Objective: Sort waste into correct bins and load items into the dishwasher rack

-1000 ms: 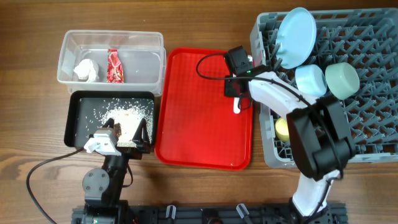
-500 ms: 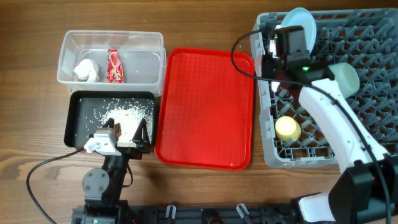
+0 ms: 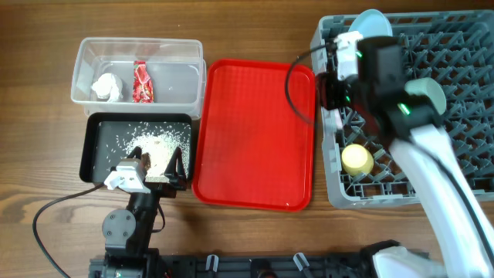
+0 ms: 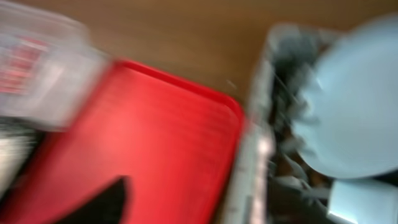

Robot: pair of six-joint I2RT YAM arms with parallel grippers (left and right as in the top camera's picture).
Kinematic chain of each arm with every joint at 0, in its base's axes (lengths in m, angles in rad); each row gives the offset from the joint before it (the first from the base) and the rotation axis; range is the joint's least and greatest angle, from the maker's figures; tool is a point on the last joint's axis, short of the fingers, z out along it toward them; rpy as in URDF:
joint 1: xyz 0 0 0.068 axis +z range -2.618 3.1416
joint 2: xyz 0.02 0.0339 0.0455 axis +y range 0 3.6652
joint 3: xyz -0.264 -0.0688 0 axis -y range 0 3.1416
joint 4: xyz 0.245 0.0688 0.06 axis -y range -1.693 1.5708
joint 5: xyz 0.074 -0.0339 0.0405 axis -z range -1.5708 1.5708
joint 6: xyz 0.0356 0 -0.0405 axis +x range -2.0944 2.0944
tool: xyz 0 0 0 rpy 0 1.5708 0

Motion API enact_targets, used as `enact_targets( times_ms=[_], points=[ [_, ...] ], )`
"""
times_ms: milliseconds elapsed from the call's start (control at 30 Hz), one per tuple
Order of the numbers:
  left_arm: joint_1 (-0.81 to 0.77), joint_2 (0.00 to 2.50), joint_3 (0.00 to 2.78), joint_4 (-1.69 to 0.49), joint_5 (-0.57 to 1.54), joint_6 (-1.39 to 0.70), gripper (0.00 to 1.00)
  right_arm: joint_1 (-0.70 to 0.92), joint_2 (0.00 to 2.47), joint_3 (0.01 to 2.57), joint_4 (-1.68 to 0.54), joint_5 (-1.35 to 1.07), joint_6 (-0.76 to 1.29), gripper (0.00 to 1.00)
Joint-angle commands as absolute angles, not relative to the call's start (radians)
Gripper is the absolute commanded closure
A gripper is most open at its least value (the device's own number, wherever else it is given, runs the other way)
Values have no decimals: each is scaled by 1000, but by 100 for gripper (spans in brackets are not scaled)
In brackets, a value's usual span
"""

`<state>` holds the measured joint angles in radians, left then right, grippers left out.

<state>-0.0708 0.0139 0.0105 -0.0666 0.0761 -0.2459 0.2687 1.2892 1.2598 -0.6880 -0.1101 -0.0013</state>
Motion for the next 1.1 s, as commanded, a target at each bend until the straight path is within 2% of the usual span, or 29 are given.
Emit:
enact_targets(
  times_ms=[0, 100, 367, 433, 633, 867, 1067],
  points=[
    [-65, 7, 6, -71, 77, -251, 0, 302, 1101, 1292, -717, -276, 95, 0],
    [-65, 7, 6, -71, 77, -251, 0, 305, 972, 1292, -720, -315, 385, 0],
    [-65, 7, 6, -71, 77, -251, 0, 305, 798, 1292, -974, -22, 379, 0],
    [-65, 7, 6, -71, 77, -251, 0, 305, 754, 1288, -970, 5, 296, 0],
    [-65, 7, 6, -71, 77, -251, 0, 299, 608, 1150, -773, 4, 49, 0],
    [-65, 7, 6, -71, 77, -251, 0, 174, 374, 804, -654, 4, 29, 0],
    [-65, 7, 6, -71, 77, -251, 0, 111, 160, 430, -344, 3, 29, 0]
  ],
)
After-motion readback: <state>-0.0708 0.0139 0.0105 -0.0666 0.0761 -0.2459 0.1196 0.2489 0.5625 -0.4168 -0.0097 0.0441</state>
